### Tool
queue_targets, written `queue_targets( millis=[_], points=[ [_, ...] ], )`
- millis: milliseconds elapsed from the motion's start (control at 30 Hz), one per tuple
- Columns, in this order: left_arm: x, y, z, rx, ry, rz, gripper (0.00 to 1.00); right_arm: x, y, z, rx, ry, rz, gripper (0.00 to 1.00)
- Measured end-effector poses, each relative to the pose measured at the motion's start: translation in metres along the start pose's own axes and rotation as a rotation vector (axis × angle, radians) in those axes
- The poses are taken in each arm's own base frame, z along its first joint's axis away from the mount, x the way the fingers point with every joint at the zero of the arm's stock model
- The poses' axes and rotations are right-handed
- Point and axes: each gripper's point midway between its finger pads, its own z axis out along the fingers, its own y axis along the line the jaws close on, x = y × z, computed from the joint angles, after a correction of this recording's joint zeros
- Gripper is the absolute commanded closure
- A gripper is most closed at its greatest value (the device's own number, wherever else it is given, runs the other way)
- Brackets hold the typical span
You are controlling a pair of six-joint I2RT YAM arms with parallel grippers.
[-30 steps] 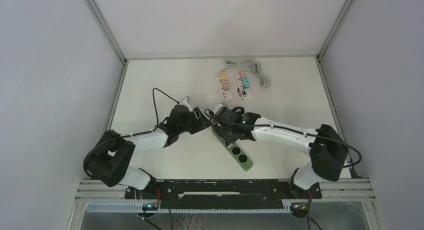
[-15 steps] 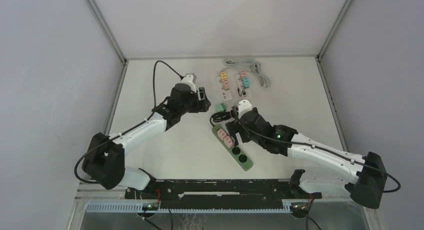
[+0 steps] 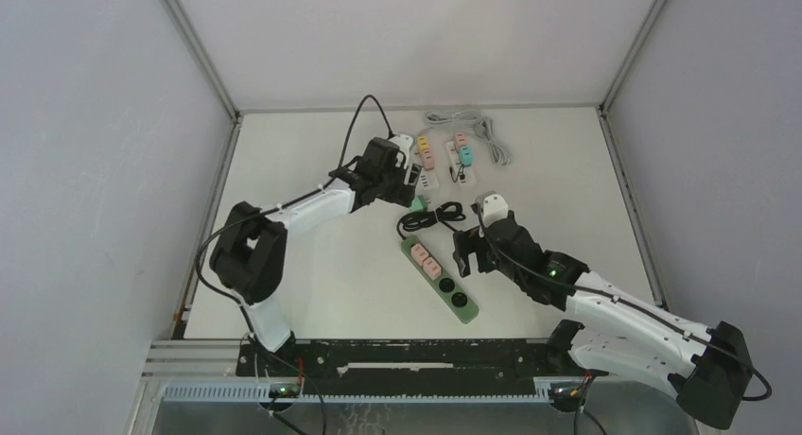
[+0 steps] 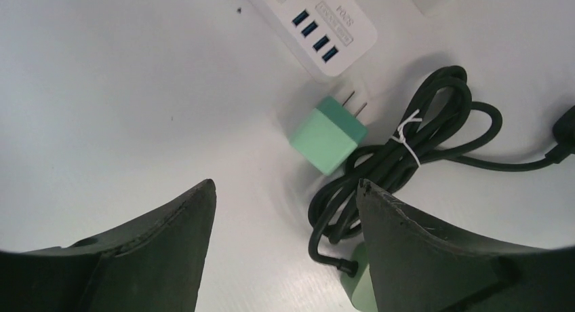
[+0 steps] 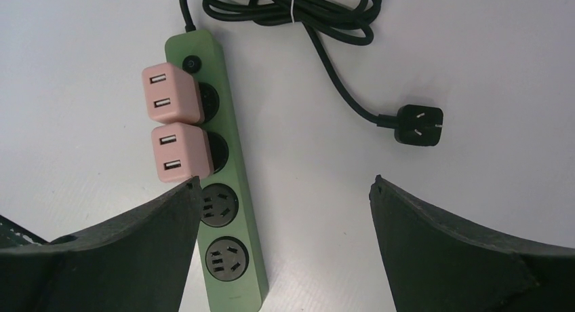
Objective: Insert the plug
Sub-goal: Adjust the plug at the center of the board.
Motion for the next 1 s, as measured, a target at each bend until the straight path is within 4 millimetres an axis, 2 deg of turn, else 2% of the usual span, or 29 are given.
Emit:
queue_targets(
  millis=[233,500,733,1000],
  points=[
    [-0.013,-0.010,0.030,0.046,0.018,0.061,0.15,0.012,-0.005,0.003,-0.004,0.015,0.013,0.02],
    [0.010,-0.019,0.061,0.097,0.112,0.099,0.18,0.015,-0.006,0.008,-0.022,0.013,0.034,0.02],
    [0.013,-0.024,0.081,0.109,0.156,0.107,0.21,0.017,-0.002,0.011,-0.048,0.028,0.036,0.02],
    [0.029,-0.024,0.084,0.111,0.216,0.107,0.26,0.022,-0.001,0.015,-0.060,0.056,0.033,0.02]
  ],
)
